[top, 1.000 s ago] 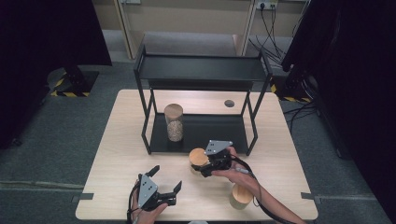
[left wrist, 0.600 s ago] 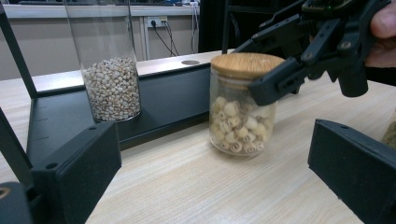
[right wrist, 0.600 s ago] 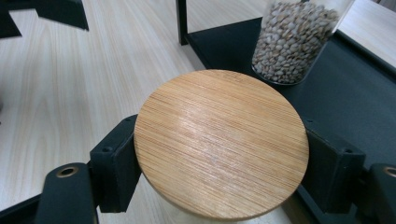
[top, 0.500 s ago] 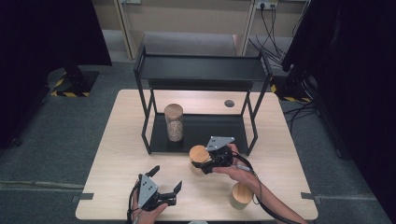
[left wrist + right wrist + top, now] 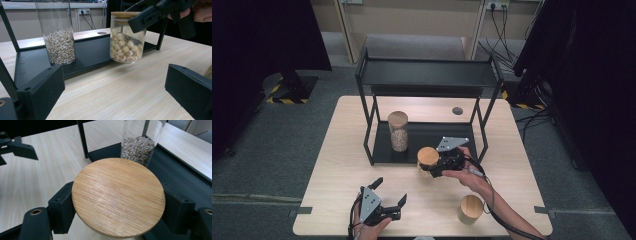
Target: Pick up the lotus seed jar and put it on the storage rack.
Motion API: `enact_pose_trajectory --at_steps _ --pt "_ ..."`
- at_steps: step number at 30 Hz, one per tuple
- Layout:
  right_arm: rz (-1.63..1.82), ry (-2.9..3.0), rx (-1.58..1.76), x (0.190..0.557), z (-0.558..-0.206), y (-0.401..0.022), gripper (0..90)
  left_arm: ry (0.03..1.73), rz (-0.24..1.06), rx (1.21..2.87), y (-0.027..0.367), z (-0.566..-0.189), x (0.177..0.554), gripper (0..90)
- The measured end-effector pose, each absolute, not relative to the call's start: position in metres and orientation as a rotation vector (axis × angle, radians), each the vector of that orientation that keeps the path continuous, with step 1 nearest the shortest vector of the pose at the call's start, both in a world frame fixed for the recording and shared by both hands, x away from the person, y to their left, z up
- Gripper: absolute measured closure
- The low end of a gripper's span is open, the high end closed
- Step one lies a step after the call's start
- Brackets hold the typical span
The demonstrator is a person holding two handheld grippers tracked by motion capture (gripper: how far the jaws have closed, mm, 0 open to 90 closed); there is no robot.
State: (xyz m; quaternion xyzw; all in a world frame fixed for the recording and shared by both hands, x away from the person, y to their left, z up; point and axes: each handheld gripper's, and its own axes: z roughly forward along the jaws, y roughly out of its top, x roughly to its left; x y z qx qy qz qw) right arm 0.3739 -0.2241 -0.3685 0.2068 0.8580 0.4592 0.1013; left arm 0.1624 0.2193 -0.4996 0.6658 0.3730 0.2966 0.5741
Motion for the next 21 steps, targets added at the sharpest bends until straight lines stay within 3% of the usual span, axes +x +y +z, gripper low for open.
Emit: enact_pose_trajectory --at_steps 21 --pt "1.330 2.469 0.737 0.397 -0.358 -0.217 24.1 0.876 0.693 1.560 0.220 -0.500 0.163 2.0"
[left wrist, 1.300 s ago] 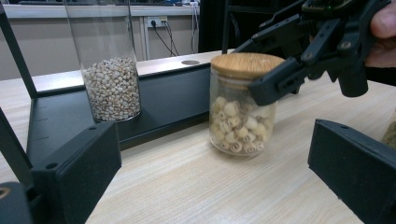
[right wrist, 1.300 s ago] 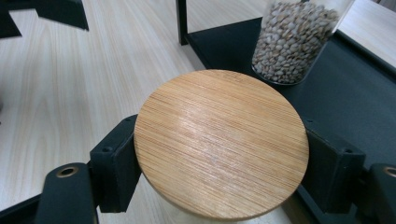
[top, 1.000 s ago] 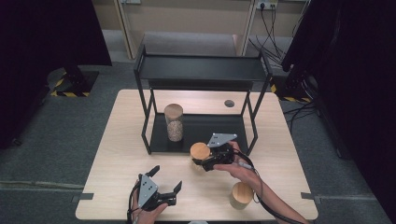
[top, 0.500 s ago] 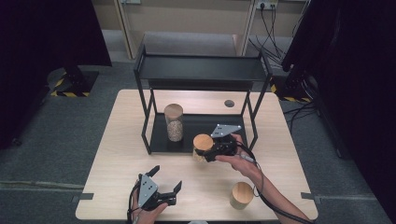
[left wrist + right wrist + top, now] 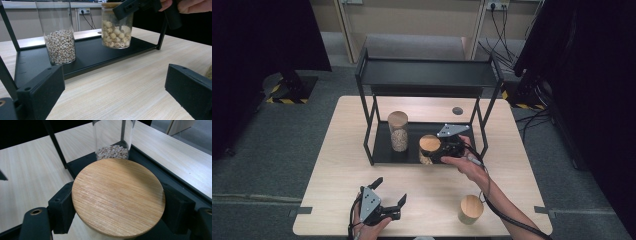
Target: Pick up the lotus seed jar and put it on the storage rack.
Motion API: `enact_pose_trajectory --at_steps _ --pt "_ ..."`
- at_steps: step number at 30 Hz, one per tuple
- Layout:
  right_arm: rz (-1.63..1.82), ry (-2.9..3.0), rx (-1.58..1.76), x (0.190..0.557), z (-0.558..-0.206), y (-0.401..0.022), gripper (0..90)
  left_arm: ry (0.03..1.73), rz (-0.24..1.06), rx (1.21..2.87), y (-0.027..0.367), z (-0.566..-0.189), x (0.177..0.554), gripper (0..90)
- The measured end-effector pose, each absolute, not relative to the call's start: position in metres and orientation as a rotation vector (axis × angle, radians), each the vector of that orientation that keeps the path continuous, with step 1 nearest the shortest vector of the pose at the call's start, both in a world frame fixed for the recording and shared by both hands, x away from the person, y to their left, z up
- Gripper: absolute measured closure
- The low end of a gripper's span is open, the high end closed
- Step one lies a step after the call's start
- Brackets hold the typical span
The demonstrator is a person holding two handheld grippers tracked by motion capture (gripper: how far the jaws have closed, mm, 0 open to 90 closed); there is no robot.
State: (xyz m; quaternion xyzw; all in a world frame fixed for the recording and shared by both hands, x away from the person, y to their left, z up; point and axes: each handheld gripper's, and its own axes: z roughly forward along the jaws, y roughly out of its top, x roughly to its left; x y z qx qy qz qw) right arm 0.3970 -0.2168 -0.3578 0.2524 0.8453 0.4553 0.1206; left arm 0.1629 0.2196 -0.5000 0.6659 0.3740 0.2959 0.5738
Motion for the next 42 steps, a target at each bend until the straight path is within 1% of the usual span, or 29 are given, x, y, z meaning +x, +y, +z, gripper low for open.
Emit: enact_pose_trajectory --at_steps 27,42 --pt "1.210 2.414 0.865 0.431 -0.373 -0.192 24.1 0.873 0.691 1.564 0.219 -0.500 0.163 2.0" --pt "1.166 2.419 0.898 0.441 -0.379 -0.182 24.0 0.872 0.690 1.561 0.219 -0.501 0.163 2.0"
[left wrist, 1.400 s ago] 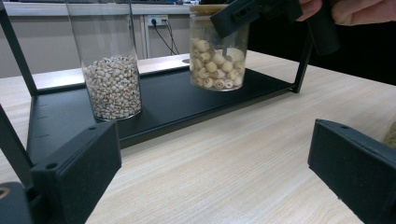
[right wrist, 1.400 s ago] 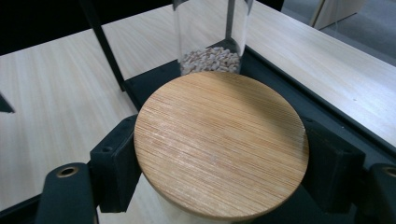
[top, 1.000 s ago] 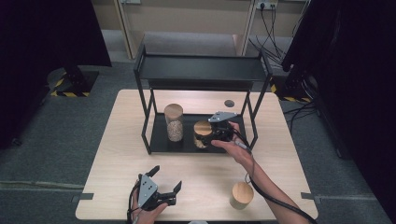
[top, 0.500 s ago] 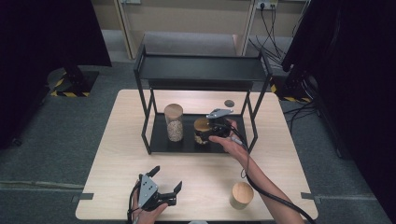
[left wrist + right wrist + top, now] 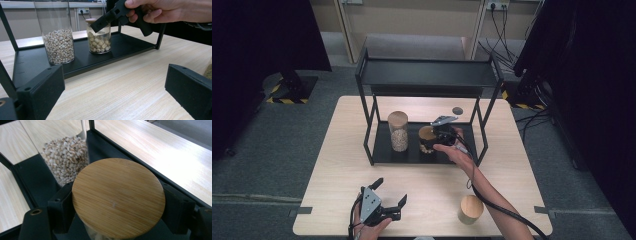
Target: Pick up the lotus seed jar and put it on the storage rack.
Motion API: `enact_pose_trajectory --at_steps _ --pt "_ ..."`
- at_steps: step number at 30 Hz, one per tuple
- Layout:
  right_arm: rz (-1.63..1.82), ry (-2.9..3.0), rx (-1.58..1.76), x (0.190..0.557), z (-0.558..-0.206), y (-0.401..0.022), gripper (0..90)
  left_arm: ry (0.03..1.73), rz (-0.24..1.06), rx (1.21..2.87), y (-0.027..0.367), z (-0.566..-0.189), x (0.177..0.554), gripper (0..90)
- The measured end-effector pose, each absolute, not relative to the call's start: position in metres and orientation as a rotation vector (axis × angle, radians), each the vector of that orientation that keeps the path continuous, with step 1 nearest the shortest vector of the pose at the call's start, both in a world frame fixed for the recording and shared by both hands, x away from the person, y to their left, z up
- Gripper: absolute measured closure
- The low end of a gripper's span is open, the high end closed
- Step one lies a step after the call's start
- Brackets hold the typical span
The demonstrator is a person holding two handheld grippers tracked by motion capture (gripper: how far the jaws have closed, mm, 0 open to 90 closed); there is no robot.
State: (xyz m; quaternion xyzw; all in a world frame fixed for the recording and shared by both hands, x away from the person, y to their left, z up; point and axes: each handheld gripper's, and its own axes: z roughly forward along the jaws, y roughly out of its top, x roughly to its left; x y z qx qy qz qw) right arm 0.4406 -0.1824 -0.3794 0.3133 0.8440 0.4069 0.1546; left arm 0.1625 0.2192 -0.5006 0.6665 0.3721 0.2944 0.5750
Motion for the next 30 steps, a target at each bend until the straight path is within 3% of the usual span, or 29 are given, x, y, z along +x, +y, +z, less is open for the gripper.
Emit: enact_pose_trajectory --at_steps 11,16,21,30 --pt "1.146 2.429 0.893 0.441 -0.380 -0.184 23.2 0.871 0.690 1.560 0.219 -0.500 0.162 2.0" --pt "1.142 2.419 0.920 0.436 -0.379 -0.187 11.1 0.871 0.690 1.559 0.219 -0.501 0.162 2.0" --pt "1.189 2.381 0.938 0.427 -0.380 -0.196 5.4 0.872 0.689 1.558 0.219 -0.501 0.162 2.0" --pt "1.302 2.344 0.931 0.412 -0.375 -0.214 3.9 0.871 0.691 1.564 0.219 -0.500 0.162 2.0"
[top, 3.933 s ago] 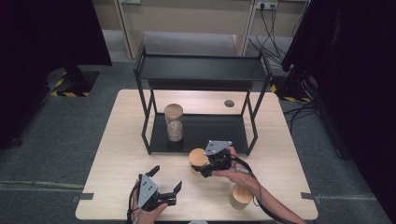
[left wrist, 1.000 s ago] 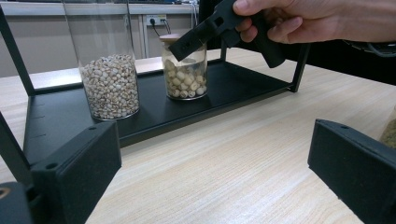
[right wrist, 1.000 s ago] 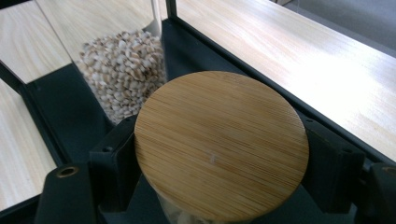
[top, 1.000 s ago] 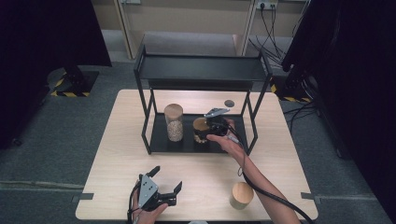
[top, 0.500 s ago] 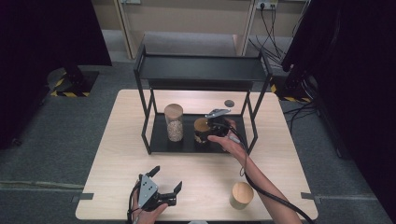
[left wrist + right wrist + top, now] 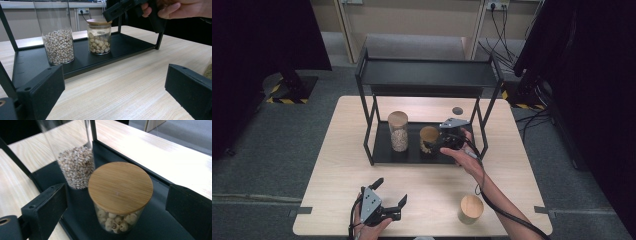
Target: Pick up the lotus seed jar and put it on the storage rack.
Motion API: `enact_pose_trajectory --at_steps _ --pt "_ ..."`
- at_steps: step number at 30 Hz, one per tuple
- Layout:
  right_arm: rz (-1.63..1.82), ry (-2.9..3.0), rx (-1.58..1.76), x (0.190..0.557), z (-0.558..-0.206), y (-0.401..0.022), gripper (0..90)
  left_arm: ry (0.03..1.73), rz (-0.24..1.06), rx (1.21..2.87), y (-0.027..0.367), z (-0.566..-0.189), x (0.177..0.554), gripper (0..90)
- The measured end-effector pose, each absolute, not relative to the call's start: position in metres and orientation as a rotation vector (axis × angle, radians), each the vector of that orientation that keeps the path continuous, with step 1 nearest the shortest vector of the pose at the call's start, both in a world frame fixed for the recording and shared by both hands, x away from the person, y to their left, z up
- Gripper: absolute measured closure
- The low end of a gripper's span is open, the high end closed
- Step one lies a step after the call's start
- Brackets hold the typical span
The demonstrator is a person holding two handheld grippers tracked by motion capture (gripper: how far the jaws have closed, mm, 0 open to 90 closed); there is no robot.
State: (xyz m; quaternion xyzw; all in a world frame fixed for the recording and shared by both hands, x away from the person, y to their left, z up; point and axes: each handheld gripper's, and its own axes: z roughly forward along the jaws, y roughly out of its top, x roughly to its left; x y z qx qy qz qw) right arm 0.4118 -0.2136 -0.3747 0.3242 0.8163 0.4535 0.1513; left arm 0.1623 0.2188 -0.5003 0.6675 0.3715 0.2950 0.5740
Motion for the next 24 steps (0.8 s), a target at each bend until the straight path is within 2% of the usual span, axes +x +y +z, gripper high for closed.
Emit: enact_pose_trajectory --at_steps 24 --pt "1.533 2.287 0.846 0.371 -0.372 -0.246 3.6 0.872 0.694 1.564 0.218 -0.500 0.162 2.0"
